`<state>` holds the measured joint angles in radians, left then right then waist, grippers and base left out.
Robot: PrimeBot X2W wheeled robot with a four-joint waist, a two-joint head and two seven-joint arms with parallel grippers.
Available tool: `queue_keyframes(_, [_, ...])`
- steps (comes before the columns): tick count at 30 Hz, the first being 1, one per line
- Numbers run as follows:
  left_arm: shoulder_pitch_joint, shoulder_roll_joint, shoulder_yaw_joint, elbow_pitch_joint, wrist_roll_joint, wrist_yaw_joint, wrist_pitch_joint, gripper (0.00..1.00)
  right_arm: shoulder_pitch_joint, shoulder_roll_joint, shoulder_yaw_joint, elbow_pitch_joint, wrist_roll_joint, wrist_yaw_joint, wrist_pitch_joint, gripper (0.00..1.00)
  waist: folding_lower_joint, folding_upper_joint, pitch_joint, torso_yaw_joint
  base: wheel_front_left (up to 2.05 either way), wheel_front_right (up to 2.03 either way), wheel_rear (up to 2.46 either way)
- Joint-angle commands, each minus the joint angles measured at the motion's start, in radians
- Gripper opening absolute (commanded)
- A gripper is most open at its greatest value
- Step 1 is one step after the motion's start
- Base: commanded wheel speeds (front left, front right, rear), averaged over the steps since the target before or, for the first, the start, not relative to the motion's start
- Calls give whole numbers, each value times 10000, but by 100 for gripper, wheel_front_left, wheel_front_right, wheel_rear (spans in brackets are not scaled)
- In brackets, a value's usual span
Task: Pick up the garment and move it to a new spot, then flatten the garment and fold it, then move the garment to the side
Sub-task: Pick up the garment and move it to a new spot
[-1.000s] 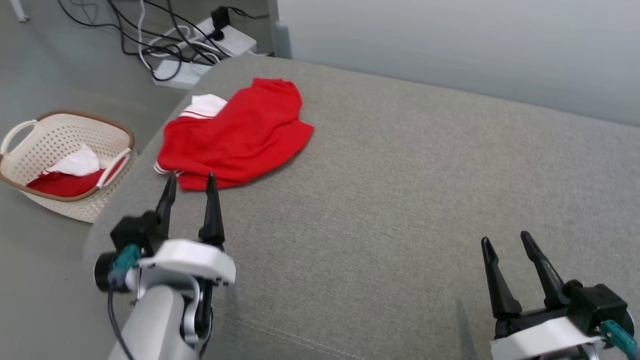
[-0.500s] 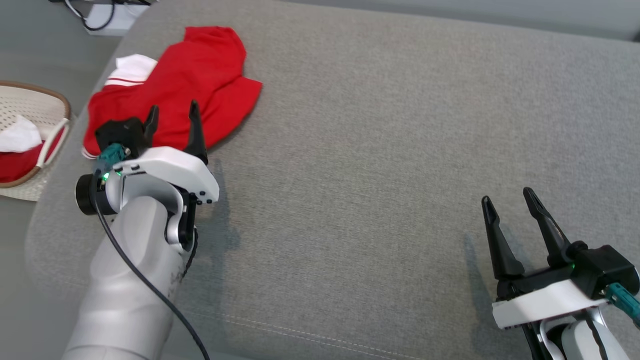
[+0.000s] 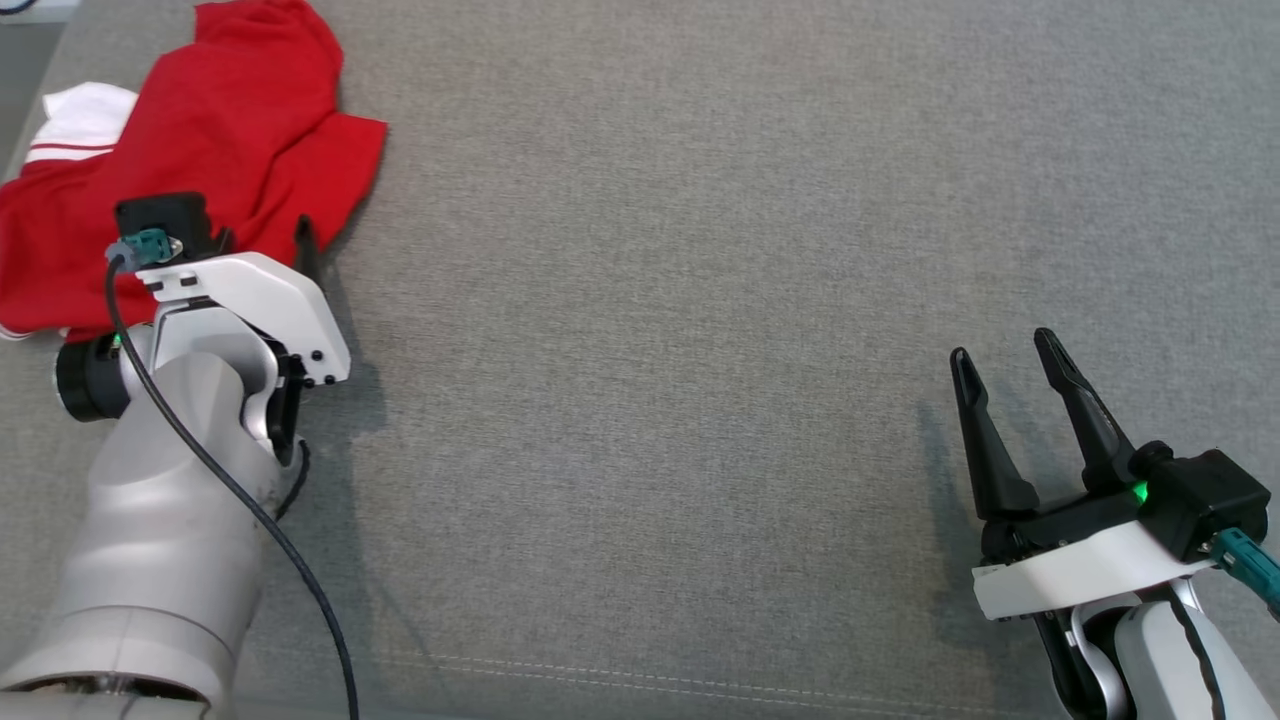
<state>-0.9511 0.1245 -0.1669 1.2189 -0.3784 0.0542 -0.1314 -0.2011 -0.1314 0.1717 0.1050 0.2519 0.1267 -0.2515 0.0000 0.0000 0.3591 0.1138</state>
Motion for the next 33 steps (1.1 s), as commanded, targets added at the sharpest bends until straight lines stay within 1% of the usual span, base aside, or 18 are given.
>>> queue_keyframes(1, [-475, 629, 104, 24, 65, 60, 58, 100, -217, -72, 283, -335, 136, 40, -103, 100, 0, 0, 159, -178, 0, 0, 0])
queue_keyframes(8, [-702, 991, -22, 461, 108, 169, 419, 100, -360, -139, 635, -348, 556, 40, -103, 100, 0, 0, 343, -510, 0, 0, 0])
queue_keyframes(13, [-730, 1043, 80, 560, -123, -95, 408, 100, -379, -260, 698, -440, 675, 40, -103, 100, 0, 0, 414, -598, 0, 0, 0])
queue_keyframes(20, [-660, 1024, -23, 630, -151, -173, 367, 100, -437, -333, 705, -543, 754, 40, -103, 100, 0, 0, 486, -671, 0, 0, 0])
queue_keyframes(21, [-643, 1032, -54, 639, -142, -196, 371, 30, -450, -337, 718, -554, 757, 40, -103, 100, 0, 0, 490, -685, 0, 0, 0])
queue_keyframes(22, [-632, 1041, -74, 646, -143, -211, 362, 0, -457, -338, 730, -559, 755, 40, -103, 100, 0, 0, 490, -698, 0, 0, 0])
queue_keyframes(25, [-590, 1051, -117, 664, -169, -307, 344, 0, -461, -340, 780, -535, 741, 40, -103, 100, 0, 0, 454, -731, 0, 0, 0])
queue_keyframes(27, [-579, 1052, -122, 669, -194, -322, 141, 0, -456, -329, 809, -490, 734, 40, -103, 100, 0, 0, 389, -758, 0, 0, 0])
queue_keyframes(31, [-637, 1140, -178, 478, -114, -197, -839, 0, -412, -274, 804, -413, 721, 40, -103, 100, 0, 0, 163, -820, 0, 0, 0])
queue_keyframes(33, [-652, 1164, -196, 302, -72, -150, -1105, 0, -367, -273, 757, -305, 600, 40, -103, 100, 0, 0, 16, -841, 0, 0, 0])
